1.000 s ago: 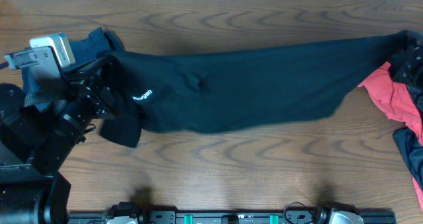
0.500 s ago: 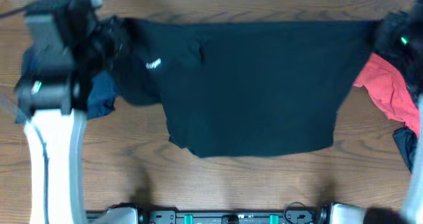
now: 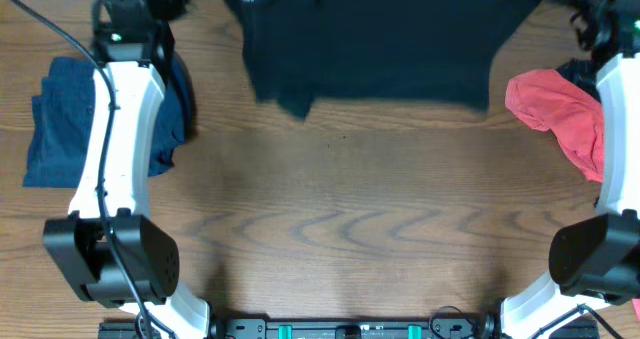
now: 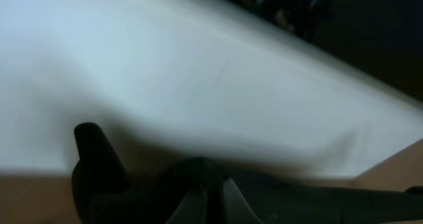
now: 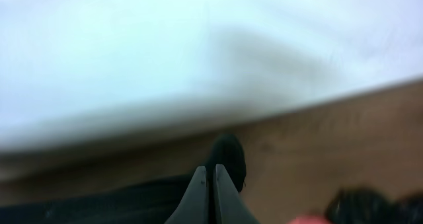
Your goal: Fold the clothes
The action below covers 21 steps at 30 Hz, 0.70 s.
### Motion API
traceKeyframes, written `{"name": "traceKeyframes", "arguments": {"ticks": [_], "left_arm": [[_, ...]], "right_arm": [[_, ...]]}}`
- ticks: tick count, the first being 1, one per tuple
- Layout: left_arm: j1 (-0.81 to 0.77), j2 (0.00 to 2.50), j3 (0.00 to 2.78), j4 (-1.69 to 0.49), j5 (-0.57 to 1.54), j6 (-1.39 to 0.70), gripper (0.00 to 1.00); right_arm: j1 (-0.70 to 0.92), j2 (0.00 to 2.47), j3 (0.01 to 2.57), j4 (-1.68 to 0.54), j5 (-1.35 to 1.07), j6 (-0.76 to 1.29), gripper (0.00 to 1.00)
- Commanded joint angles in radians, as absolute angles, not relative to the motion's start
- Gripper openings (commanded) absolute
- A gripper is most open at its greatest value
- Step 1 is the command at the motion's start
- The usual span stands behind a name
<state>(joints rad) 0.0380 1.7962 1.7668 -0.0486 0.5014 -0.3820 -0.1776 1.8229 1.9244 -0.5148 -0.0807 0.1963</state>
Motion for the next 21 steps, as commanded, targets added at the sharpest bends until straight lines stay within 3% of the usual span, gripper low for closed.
{"name": "traceKeyframes", "arguments": {"ticks": [1,5,13,21], "left_arm": [[0.081,1.747,1.925,-0.080,0.509,-0.392,0.06],[0.082,1.747,1.935,-0.282,0.623,-0.351,0.06],[0.053,1.794,1.862,-1.118,0.635,-0.067,0.06],[0.054,1.810,1.592,-1.324,0.636,0.007,0.06]], "right_arm": [[-0.208,1.778,2.028,-0.564,0.005,0.193,0.01],[-0.208,1.779,2.039,-0.724,0.075,0.138,0.01],[-0.208,1.785,1.863,-1.054,0.158,0.103,0.01],[-0.212,1.785,1.605,-1.223,0.178,0.102,0.01]]}}
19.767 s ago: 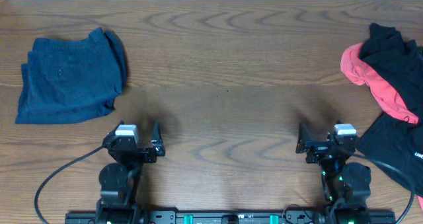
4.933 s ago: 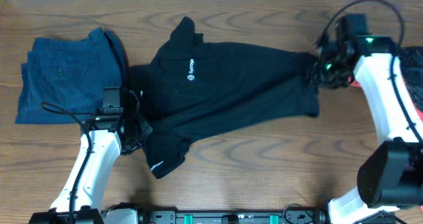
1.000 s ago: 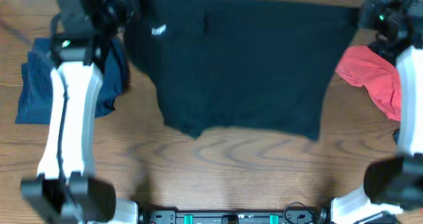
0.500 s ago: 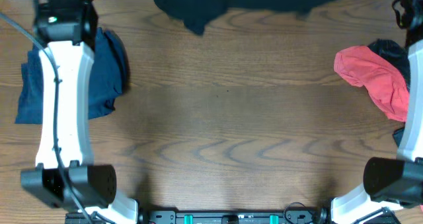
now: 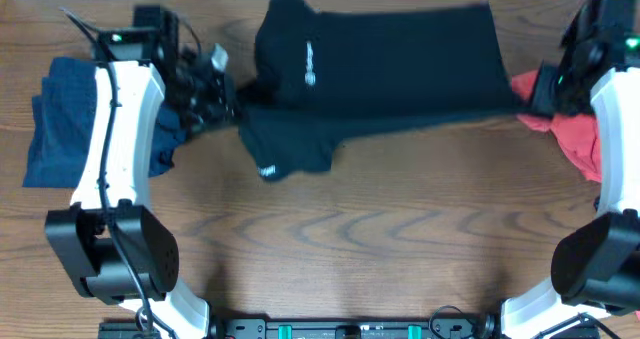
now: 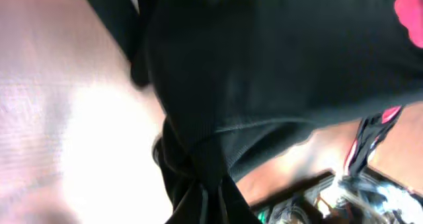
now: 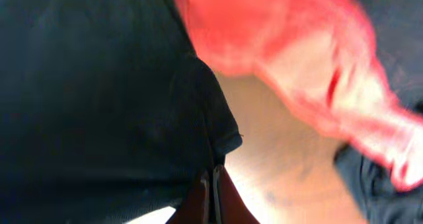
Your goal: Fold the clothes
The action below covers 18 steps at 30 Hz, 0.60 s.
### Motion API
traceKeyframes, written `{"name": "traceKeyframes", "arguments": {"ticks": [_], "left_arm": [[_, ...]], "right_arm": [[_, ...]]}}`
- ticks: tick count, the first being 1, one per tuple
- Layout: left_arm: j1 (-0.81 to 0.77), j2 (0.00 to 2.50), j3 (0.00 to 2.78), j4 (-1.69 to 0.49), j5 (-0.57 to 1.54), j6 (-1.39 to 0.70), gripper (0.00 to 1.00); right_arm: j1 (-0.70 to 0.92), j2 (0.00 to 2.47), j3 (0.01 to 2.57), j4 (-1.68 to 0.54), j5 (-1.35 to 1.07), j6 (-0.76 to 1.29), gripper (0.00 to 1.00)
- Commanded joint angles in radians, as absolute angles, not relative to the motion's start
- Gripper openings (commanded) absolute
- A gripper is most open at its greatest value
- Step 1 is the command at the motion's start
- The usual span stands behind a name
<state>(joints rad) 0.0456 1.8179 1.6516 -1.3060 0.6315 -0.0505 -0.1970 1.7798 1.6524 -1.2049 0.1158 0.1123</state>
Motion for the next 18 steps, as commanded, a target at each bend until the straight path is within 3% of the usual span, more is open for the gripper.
{"name": "traceKeyframes", "arguments": {"ticks": [1,18], "left_arm": [[0.054,1.810,1.553,-1.334,0.636,0.007,0.06],[0.043,1.795,1.161,-1.330,0.636,0.112,0.06]], "right_arm": [[-0.213,1.785,1.579,-1.242,0.197,0.115,0.01],[-0.274,1.785,1.357,-1.345,0.213,0.207,0.01]]}}
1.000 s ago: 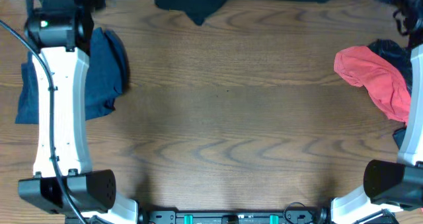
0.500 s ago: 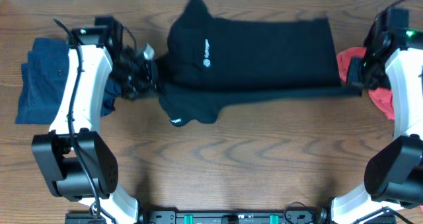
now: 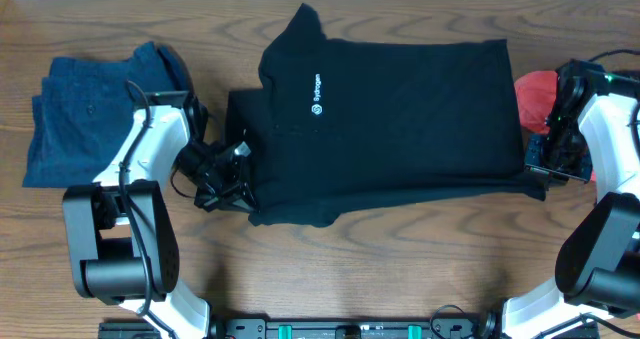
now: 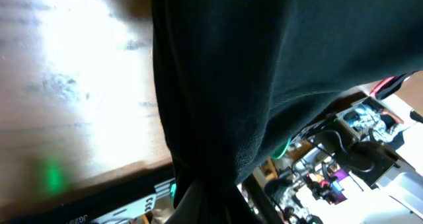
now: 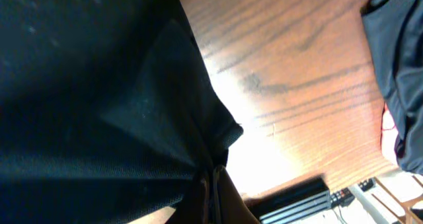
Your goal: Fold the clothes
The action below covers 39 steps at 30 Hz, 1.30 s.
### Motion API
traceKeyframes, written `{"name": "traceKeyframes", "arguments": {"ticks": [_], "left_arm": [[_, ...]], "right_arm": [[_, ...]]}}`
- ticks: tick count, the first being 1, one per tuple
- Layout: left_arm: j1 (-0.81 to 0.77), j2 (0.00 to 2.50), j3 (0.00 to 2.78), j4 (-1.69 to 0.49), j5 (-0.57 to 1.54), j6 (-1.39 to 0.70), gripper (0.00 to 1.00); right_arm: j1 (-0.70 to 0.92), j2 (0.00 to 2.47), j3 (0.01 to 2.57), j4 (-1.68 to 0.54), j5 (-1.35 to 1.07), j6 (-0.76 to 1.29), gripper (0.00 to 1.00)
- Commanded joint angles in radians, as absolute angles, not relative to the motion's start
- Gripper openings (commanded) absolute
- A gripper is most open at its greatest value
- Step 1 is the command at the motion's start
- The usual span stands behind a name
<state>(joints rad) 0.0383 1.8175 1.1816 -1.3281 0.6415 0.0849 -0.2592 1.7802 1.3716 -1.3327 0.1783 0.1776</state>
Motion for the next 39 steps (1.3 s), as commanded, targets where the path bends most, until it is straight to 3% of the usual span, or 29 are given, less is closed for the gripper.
{"name": "traceKeyframes", "arguments": {"ticks": [1,16,27,39], "left_arm": [[0.043,1.787,1.154,-1.326,0.636,0.112,0.06],[0.044,1.529,1.056,-1.166,0.561,0.017,0.06],[0.044,1.534,1.055,-0.892,0.569,-0.160,0.06],[0.044,1.544,1.055,-0.671,0.569,-0.189,0.06]], "right_arm": [[-0.275,1.785,1.352,-1.351,0.213,0.211,0.01],[-0.276,1.767,1.272,-1.298,0.173,0.243,0.01],[-0.274,1.767,1.271,-0.997,-0.044,0.207,0.01],[-0.274,1.767,1.268,-0.881,-0.058,0.205,0.02]]}}
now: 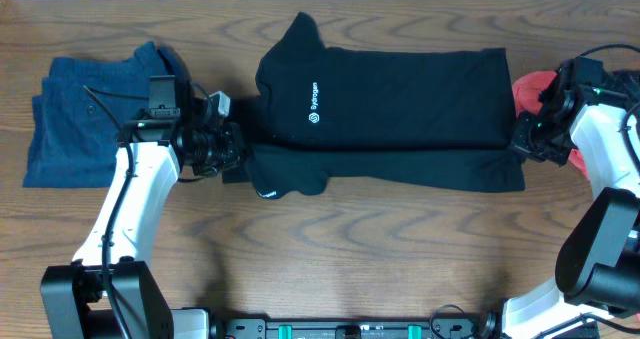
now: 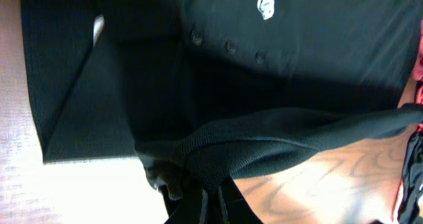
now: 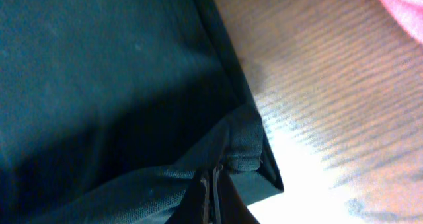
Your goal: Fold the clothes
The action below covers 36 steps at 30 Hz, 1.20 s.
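A black polo shirt (image 1: 390,89) with a small white logo lies flat across the far middle of the table, a folded layer lying over its near part. My left gripper (image 1: 235,151) is shut on the shirt's left edge; in the left wrist view (image 2: 210,196) the fabric bunches between its fingers. My right gripper (image 1: 518,139) is shut on the shirt's right edge, and the right wrist view (image 3: 213,178) shows a hem corner pinched there.
Folded blue clothes (image 1: 75,114) lie at the far left beside my left arm. A red garment (image 1: 535,84) sits at the far right behind my right gripper. Bare wooden table (image 1: 340,249) fills the near half.
Both grippers have moved away from the near side toward the middle of the shirt, still holding its edges. A folded layer now lies over the shirt, its near edge straighter.
At first both grippers held the black shirt up at the far edge, hanging. Then it was partly laid down, bunched at the left. Then it lay spread flat with both grippers at its near corners. Now they hold its edges farther back, with a layer doubled over.
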### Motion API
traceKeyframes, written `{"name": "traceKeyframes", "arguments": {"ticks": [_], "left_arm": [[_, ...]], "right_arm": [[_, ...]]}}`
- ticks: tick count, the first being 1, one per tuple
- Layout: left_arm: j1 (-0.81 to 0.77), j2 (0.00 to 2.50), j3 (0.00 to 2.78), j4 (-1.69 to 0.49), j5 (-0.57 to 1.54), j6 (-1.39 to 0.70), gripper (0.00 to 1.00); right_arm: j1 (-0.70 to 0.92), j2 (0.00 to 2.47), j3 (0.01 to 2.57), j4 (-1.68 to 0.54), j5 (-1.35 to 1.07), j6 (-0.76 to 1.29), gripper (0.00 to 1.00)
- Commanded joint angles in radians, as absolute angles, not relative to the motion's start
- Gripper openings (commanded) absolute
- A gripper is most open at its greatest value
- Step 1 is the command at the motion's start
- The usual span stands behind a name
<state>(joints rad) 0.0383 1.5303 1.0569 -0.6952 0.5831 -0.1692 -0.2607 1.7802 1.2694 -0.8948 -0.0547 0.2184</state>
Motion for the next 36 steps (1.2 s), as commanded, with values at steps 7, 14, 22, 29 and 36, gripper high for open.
{"name": "traceKeyframes", "arguments": {"ticks": [7,14,22,29,36], "left_arm": [[0.032,1.614,1.055,-0.607,0.569,-0.205,0.06],[0.004,1.673,1.055,-0.505,0.569,-0.205,0.06],[0.003,1.680,1.055,-0.386,0.563,-0.205,0.06],[0.003,1.688,1.055,-0.332,0.564,-0.205,0.06],[0.003,1.719,1.055,-0.348,0.566,-0.216,0.43]], "right_arm": [[-0.273,1.768,1.262,-0.853,-0.058,0.205,0.01],[-0.248,1.769,1.262,-0.831,-0.058,0.204,0.01],[-0.221,1.769,1.260,-0.771,-0.041,0.213,0.01],[-0.221,1.769,1.260,-0.719,-0.041,0.216,0.06],[-0.221,1.769,1.259,-0.695,-0.041,0.216,0.06]]}}
